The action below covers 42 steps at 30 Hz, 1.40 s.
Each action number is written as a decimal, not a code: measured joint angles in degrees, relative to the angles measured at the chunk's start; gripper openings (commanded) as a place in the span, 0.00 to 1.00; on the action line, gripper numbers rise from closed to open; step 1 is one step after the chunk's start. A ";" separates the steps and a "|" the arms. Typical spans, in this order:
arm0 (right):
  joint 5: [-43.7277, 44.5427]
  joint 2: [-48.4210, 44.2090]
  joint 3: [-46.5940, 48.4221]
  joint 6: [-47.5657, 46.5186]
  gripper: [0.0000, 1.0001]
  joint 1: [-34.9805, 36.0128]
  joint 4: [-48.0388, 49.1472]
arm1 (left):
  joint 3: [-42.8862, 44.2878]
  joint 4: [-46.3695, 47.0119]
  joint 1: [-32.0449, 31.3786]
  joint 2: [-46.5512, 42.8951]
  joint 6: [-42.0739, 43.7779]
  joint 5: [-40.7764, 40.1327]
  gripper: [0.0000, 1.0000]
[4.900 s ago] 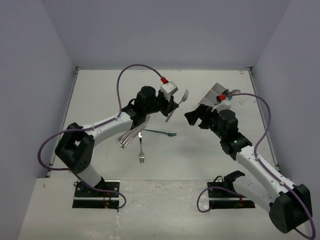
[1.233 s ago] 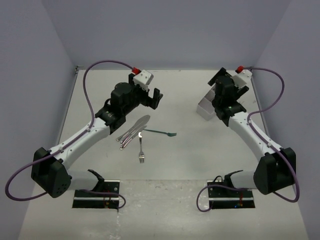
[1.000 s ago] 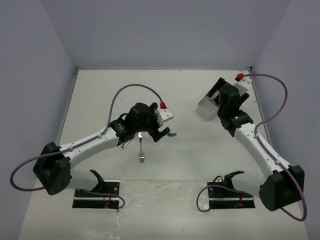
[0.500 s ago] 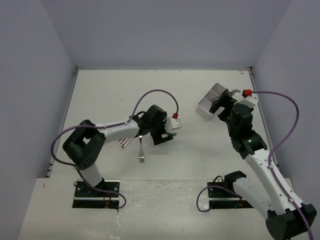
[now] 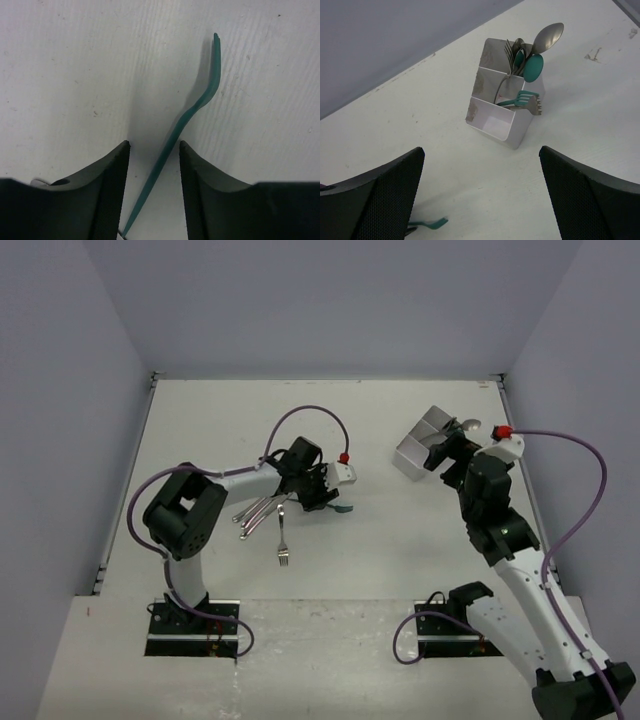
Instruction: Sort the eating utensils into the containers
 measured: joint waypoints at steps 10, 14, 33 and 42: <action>1.33 1.20 0.00 0.09 0.99 0.00 -0.42 | 1.73 -2.93 -0.15 0.48 -0.15 2.71 0.00; 1.25 1.20 -0.07 0.35 0.99 0.00 -0.42 | 2.05 -2.34 -0.35 -1.22 -2.62 3.21 0.00; -29.77 3.19 -7.85 -1.57 0.99 0.04 15.63 | -2.84 29.35 -3.02 -21.16 -27.26 8.09 0.00; -40.50 4.96 -8.44 0.00 0.87 0.07 28.39 | -3.69 32.26 -5.07 -22.25 -30.64 11.89 0.00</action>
